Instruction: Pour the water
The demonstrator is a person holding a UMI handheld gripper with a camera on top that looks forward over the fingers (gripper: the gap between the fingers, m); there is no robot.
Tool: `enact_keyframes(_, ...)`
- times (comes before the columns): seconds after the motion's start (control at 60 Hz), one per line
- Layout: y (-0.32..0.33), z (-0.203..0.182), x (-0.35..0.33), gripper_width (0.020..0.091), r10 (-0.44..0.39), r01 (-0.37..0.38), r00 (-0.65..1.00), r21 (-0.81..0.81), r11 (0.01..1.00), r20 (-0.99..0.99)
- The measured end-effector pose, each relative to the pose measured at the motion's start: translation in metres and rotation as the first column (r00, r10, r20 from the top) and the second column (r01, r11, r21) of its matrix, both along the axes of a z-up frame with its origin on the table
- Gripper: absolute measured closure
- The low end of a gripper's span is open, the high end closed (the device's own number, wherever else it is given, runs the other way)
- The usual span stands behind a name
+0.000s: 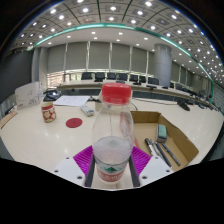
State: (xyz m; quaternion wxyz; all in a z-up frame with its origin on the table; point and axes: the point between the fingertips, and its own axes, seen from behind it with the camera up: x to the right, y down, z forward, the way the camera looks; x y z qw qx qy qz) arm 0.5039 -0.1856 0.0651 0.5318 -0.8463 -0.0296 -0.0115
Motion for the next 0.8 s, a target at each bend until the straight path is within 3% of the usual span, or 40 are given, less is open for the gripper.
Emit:
enact_keyframes(0.133,0.004,0.002,-0.004,0.0616,0.011,-0.010,1.000,0.025,1.000,-0.013)
enact_keyframes(0.25,0.007,0.003,-0.008,0.0718,0.000,-0.001,1.000,0.027,1.000,0.027)
enact_keyframes(0.383,0.015,0.010,-0.012,0.0720,-0.022,0.021,0.996,0.012,1.000,0.084)
enact_keyframes(0.55,0.047,0.048,-0.028,0.0722,-0.073,0.066,0.976,0.039,0.997,0.205)
enact_keyframes(0.8,0.124,0.123,-0.092,0.0721,-0.098,0.065,0.784,0.075,0.995,0.614)
